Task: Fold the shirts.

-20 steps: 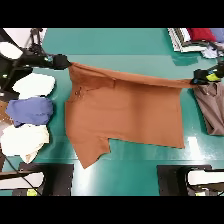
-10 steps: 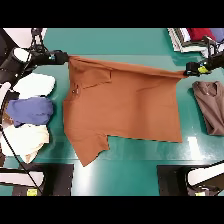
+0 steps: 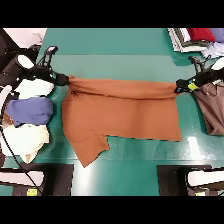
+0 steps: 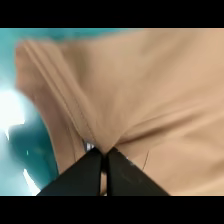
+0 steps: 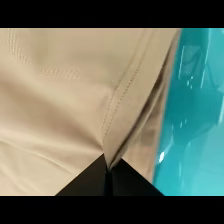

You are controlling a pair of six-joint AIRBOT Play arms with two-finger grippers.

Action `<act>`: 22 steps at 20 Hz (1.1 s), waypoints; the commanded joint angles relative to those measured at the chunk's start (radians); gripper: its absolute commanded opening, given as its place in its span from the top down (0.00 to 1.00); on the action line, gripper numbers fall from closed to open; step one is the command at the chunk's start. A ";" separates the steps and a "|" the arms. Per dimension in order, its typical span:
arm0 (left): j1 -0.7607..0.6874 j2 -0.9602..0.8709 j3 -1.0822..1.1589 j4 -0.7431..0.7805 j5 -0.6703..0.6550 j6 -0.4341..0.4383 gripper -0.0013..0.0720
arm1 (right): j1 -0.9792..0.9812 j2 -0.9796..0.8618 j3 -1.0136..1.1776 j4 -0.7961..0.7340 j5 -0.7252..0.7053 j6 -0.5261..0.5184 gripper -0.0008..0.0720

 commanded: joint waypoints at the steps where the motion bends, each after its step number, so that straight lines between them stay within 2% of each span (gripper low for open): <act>1: 0.001 -0.002 -0.040 0.032 -0.014 -0.005 0.95 | 0.016 0.043 -0.111 0.004 -0.051 0.021 0.97; 3: 0.001 -0.002 -0.040 0.032 -0.017 -0.044 0.94 | 0.016 0.045 -0.124 0.004 -0.044 0.037 0.97; 4: 0.001 -0.002 -0.039 0.033 -0.023 -0.074 0.69 | 0.016 0.045 -0.124 0.004 -0.037 0.047 0.92; 5: 0.001 -0.002 -0.039 0.034 -0.034 -0.102 0.29 | 0.011 0.045 -0.120 0.004 -0.030 0.047 0.62; 6: 0.001 -0.001 -0.034 0.052 -0.054 -0.134 0.22 | 0.006 0.045 -0.107 0.004 -0.005 0.047 0.44; 9: 0.027 0.022 0.011 0.130 -0.214 -0.212 0.25 | -0.035 0.061 -0.048 0.002 0.151 0.044 0.43; 12: 0.069 0.143 -0.063 0.128 -0.333 -0.216 0.25 | -0.097 0.161 -0.096 0.004 0.197 0.043 0.43; 16: 0.072 0.410 -0.422 0.076 -0.326 -0.310 0.25 | -0.132 0.325 -0.244 0.003 0.131 0.042 0.43; 19: 0.072 0.562 -0.685 -0.043 -0.330 -0.322 0.25 | -0.137 0.410 -0.330 0.004 0.063 0.042 0.43; 22: 0.072 0.649 -0.837 -0.061 -0.319 -0.339 0.25 | -0.137 0.444 -0.357 0.004 0.065 0.041 0.43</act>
